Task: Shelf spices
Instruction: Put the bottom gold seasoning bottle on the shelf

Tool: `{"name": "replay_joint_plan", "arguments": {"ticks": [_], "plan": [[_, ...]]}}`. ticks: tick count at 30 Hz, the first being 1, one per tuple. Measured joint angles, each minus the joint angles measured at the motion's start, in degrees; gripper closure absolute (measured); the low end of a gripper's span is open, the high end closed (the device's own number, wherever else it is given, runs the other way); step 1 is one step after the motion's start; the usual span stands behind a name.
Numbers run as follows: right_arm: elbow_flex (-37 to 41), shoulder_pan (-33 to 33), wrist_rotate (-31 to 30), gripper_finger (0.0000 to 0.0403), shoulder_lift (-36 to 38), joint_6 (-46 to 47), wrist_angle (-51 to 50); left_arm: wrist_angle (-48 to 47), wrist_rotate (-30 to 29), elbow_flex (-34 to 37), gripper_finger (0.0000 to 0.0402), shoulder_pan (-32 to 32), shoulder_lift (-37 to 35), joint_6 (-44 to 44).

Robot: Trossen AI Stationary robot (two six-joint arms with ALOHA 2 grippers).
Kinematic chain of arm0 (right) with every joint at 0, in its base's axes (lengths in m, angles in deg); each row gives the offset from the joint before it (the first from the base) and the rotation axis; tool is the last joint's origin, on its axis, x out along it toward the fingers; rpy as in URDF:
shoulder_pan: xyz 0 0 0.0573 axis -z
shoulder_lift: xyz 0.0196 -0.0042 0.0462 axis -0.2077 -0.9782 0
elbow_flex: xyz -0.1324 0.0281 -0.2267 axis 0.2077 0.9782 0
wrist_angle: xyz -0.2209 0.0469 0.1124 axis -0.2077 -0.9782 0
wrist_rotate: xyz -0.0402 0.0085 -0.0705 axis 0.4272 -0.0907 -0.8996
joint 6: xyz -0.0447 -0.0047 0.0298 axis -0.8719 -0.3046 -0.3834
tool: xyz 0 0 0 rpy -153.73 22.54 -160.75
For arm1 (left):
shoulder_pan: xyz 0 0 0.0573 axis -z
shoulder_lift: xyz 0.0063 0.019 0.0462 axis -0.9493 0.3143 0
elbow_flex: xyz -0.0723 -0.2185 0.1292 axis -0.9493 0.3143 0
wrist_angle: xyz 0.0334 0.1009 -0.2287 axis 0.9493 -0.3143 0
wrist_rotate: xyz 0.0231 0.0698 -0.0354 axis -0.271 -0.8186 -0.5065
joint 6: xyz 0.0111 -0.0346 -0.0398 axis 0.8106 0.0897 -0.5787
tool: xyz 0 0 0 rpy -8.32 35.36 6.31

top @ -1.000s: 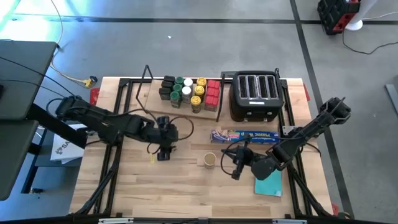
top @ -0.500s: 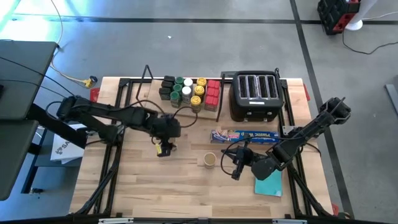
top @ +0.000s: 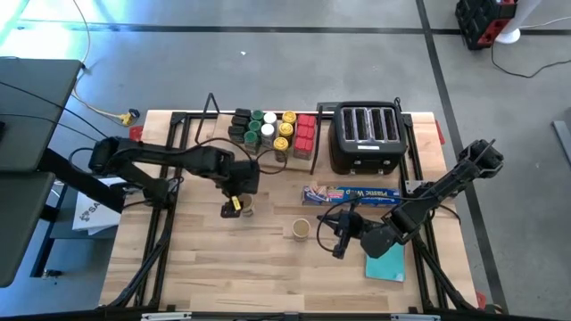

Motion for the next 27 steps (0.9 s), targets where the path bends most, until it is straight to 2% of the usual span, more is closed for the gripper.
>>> {"name": "replay_joint_plan", "arguments": {"ticks": [7,10,13,27], "plan": [[0.0,0.0,1.8,0.0403,0.0,0.2,0.0,0.0,-0.9,0.0,0.0106,0.7,0.7,1.3],[0.0,0.0,1.8,0.0403,0.0,0.2,0.0,0.0,-7.8,0.0,0.0106,2.5,2.3,0.3],[0.0,0.0,1.8,0.0403,0.0,0.2,0.0,0.4,-10.4,-0.2,0.0106,3.5,3.1,-0.8],[0.0,0.0,1.8,0.0403,0.0,0.0,-0.2,0.2,-7.8,-1.4,0.0106,3.2,3.7,-8.4]]}}
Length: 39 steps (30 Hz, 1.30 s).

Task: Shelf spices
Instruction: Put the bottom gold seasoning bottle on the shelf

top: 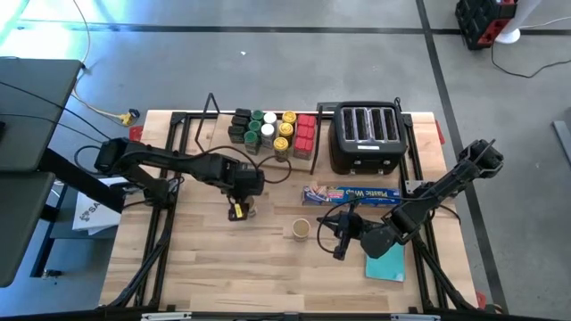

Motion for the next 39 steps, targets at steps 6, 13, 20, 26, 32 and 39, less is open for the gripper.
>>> {"name": "replay_joint_plan", "arguments": {"ticks": [6,13,20,26,32,39], "plan": [[0.0,0.0,0.0,0.0403,0.0,0.4,-0.1,0.7,1.4,-0.3,0.0106,0.5,0.0,-4.1],[0.0,0.0,0.1,0.0403,0.0,1.1,-0.2,2.2,1.5,-0.3,0.0106,0.7,0.0,-6.5],[0.0,0.0,0.5,0.0403,0.0,1.2,-0.8,1.3,1.6,-0.3,0.0106,0.7,1.8,-5.3],[0.0,0.0,2.3,0.0403,0.0,1.2,-1.0,0.9,2.6,-0.3,0.0100,0.8,4.8,-5.3],[0.0,0.0,2.4,0.0403,0.0,1.2,-1.1,-0.1,3.4,-0.3,0.0090,0.8,7.1,-5.2],[0.0,0.0,2.3,0.0403,0.0,1.1,-1.1,-1.7,3.2,-0.3,0.0106,0.8,5.6,-5.3]]}}
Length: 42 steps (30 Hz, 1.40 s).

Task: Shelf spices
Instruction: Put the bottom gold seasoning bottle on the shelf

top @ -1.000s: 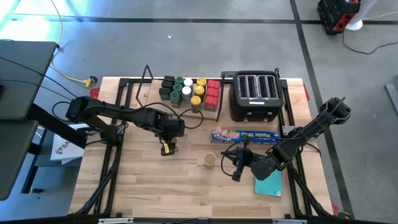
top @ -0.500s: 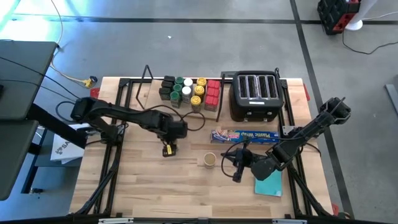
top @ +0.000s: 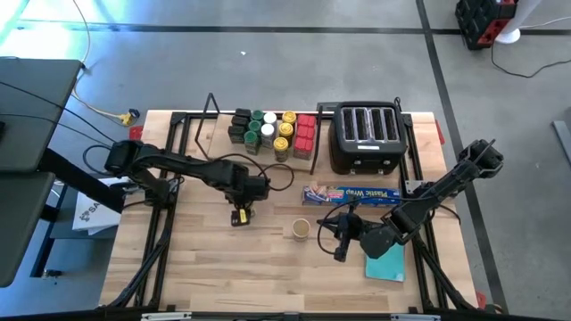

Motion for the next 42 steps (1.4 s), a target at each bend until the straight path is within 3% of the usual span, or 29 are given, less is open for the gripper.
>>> {"name": "replay_joint_plan", "arguments": {"ticks": [5,15,23,31,42], "plan": [[0.0,0.0,-0.1,0.0403,0.0,0.1,0.0,0.1,-1.3,0.0,0.0136,0.0,-0.6,0.0],[0.0,-0.2,0.2,0.0403,0.0,0.3,0.0,0.2,-2.5,0.0,0.0137,0.4,-1.6,-0.4],[0.0,-0.1,0.2,0.0403,0.0,0.3,0.0,-8.2,-10.7,0.0,0.0137,-2.6,-11.7,-5.1],[0.0,-0.1,0.2,0.0403,0.0,0.3,0.0,-13.7,-13.4,0.0,0.0137,-13.9,-23.1,-5.3],[0.0,0.0,0.2,0.0403,0.0,1.4,0.0,-14.2,-12.2,0.0,0.0137,-31.0,-18.1,10.2]]}}
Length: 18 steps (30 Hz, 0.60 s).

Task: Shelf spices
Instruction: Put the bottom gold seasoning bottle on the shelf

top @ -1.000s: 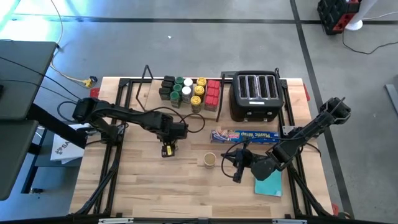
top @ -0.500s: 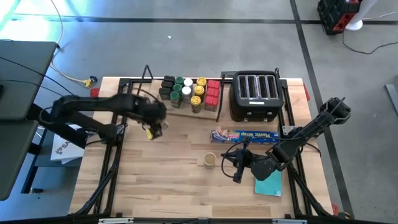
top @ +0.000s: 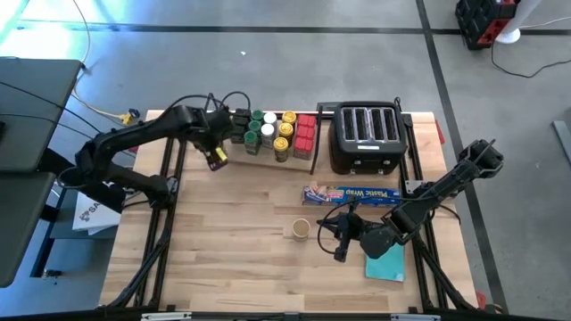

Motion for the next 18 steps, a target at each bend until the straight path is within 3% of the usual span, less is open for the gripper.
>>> {"name": "replay_joint_plan", "arguments": {"ticks": [18], "plan": [[0.0,0.0,0.0,0.0403,0.0,0.6,0.0,4.1,-1.7,0.0,0.0117,-9.2,7.1,13.4]]}}
